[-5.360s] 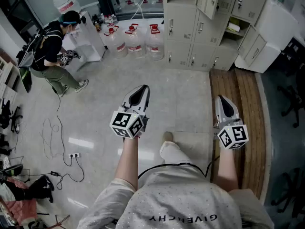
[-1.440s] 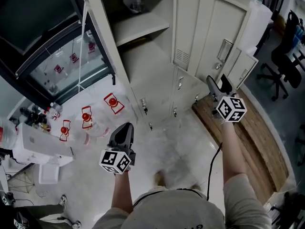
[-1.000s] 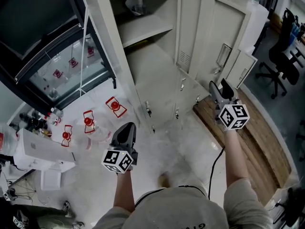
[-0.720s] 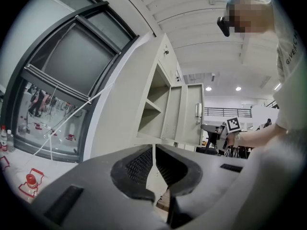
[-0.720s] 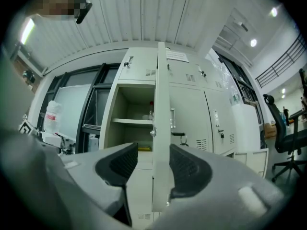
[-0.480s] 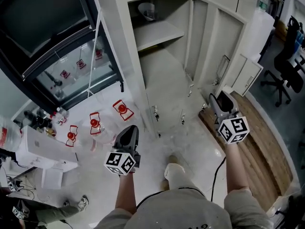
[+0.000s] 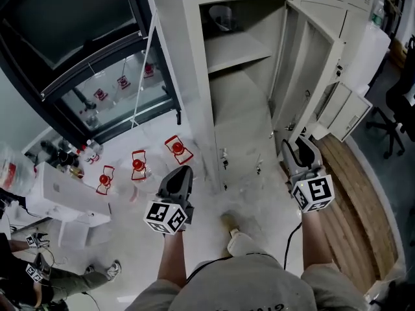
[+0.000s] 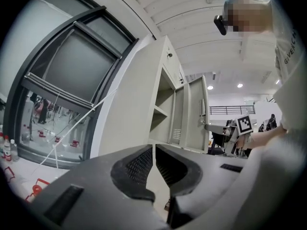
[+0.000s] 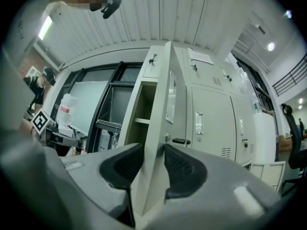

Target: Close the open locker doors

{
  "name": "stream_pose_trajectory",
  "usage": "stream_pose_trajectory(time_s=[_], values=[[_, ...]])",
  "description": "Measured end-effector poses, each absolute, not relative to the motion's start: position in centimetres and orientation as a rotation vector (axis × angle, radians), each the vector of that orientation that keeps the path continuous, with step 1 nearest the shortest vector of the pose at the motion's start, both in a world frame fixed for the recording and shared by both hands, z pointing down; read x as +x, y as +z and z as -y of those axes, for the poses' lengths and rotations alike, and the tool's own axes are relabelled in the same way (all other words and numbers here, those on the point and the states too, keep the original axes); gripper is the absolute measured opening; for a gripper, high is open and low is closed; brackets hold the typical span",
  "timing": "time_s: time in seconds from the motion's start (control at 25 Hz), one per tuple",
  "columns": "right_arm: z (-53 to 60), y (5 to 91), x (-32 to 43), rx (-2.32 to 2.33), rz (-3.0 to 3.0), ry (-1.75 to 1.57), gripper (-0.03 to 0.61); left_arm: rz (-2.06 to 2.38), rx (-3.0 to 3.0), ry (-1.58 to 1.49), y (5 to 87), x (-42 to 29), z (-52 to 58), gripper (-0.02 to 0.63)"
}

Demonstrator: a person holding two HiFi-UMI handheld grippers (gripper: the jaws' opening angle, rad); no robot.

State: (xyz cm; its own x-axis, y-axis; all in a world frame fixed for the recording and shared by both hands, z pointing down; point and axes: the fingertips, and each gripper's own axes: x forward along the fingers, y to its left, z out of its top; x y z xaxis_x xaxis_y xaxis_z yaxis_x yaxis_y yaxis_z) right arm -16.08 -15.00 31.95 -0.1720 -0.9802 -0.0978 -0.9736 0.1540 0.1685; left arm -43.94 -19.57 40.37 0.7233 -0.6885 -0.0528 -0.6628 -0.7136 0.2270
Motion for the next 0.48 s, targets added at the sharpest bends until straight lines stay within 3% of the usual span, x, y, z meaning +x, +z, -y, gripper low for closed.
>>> stream_pose_trajectory(time_s=[0.48], values=[[17.6, 31.9, -21.0, 2.018, 2.420, -0.261, 0.141, 1.101, 2.717, -0.214, 40.5, -43.9, 22.4, 0.017]])
